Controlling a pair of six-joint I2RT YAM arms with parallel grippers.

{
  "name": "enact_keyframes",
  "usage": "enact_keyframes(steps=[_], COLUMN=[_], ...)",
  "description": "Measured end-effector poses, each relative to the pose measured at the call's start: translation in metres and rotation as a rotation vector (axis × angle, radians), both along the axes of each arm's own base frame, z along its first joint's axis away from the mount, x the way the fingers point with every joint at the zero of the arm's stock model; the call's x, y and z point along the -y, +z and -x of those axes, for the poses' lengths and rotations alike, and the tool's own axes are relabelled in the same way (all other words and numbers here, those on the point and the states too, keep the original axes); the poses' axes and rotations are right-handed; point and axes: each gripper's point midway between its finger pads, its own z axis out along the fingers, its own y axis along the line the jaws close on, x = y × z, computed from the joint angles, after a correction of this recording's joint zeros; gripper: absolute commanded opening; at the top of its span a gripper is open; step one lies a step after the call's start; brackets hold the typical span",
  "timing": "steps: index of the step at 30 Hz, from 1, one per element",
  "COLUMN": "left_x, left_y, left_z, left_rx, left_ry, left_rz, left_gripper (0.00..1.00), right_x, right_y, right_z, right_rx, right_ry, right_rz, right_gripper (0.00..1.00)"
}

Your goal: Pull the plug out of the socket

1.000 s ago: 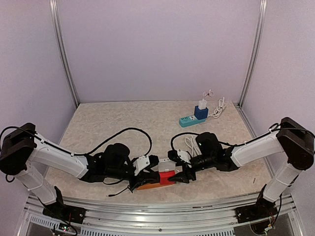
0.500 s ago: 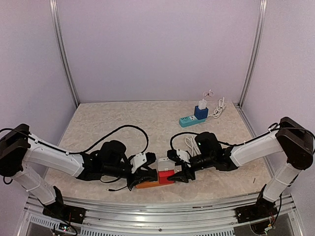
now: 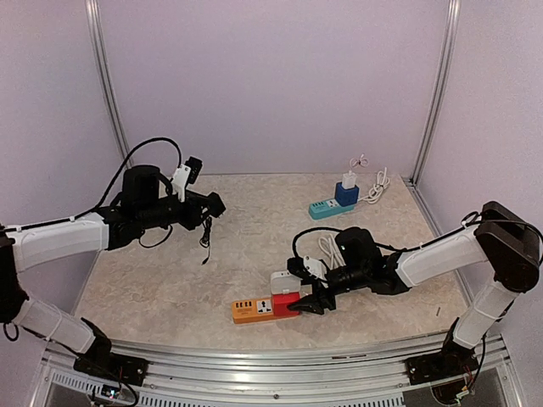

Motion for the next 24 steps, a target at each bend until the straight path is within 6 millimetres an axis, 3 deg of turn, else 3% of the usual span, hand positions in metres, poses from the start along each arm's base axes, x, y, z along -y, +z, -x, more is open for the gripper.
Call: enact_keyframes(steps=[4, 17, 20, 24], left_x=[-0.05, -0.215, -0.238, -0.245], left_y=[0.011, -0.036, -0.057, -0.084], left_z=[-0.051, -0.174, -0.192, -0.211], left_rx=[-0.076, -0.377, -0.435, -0.511], left_ry=[0.182, 0.575, 0.614, 0.612], left_rz=[0.083, 0.338, 0.372, 0.397], left_gripper=[0.16, 0.13, 0.13, 0.14], right_x=[0.0, 0.0, 0.0, 0.0], right_y=[0.0, 0.0, 0.0, 0.0], right_z=[0.0, -0.002, -0.002, -0.002], right_rx=[0.001, 0.001, 0.0, 0.001], right_ry=[-0.003, -0.011, -0.012, -0.013], right_rz=[0.001, 0.002, 0.002, 0.002], right_gripper=[0.2, 0.2, 0.2, 0.2])
